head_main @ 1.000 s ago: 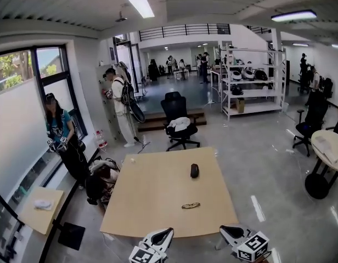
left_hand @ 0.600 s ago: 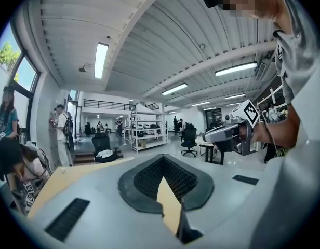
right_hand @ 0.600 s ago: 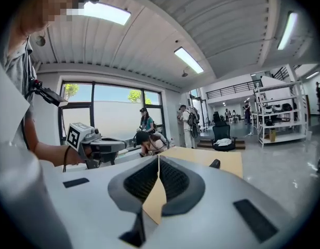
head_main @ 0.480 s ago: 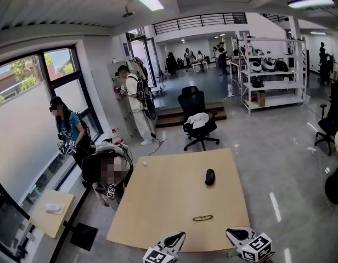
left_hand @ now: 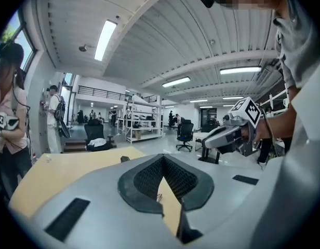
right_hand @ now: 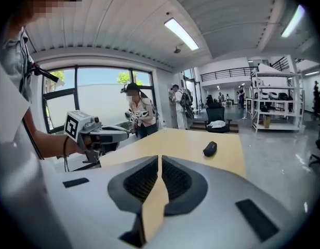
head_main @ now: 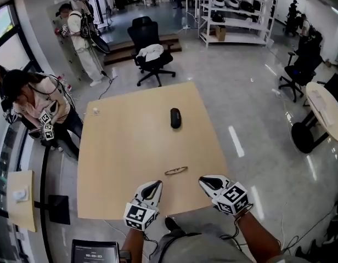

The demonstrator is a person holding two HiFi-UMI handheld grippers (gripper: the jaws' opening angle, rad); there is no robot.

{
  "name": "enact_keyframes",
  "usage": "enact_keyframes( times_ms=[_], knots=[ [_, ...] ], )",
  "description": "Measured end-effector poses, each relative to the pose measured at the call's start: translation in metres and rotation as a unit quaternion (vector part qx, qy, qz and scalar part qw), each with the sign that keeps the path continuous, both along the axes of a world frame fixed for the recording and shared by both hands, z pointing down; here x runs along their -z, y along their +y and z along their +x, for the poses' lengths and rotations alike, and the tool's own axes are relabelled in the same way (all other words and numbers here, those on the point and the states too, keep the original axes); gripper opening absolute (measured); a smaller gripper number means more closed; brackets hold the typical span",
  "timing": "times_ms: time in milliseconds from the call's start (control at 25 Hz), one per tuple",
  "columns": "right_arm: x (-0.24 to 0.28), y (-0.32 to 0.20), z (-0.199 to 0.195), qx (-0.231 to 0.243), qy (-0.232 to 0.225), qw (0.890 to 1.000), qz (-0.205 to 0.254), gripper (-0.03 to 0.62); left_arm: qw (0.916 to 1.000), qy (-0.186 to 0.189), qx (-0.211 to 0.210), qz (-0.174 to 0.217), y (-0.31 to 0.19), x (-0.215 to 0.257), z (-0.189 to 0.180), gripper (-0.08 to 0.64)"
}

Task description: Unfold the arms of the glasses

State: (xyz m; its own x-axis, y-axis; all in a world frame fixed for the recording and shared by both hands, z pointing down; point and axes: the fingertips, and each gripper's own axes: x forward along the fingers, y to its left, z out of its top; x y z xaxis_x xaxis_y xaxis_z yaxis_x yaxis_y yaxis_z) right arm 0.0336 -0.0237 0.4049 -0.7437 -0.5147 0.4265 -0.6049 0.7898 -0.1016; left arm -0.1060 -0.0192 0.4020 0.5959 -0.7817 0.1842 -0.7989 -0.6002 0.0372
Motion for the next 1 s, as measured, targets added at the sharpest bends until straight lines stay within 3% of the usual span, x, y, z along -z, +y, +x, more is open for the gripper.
enact_keyframes(
  times_ms=[240, 720, 1000],
  knots=[
    [-0.064, -0.047, -0.028, 0.004, 0.04, 0.998, -0.05, 0.009, 0.9967, -0.005, -0.019, -0.079, -0.045, -0.075, -0.011, 0.005],
    [-0.194, -0.112, -0.027, 0.06, 0.114, 0.984, -0.123, 0.016, 0.9887, -0.029, -0.002, -0.147, -0.105, -0.175, 0.006, 0.005],
    [-0.252, -0.138, -0.024, 0.063, 0.171, 0.973, -0.138, 0.113, 0.9778, -0.055, -0.016, -0.202, -0.117, -0.229, 0.009, 0.006]
  ],
)
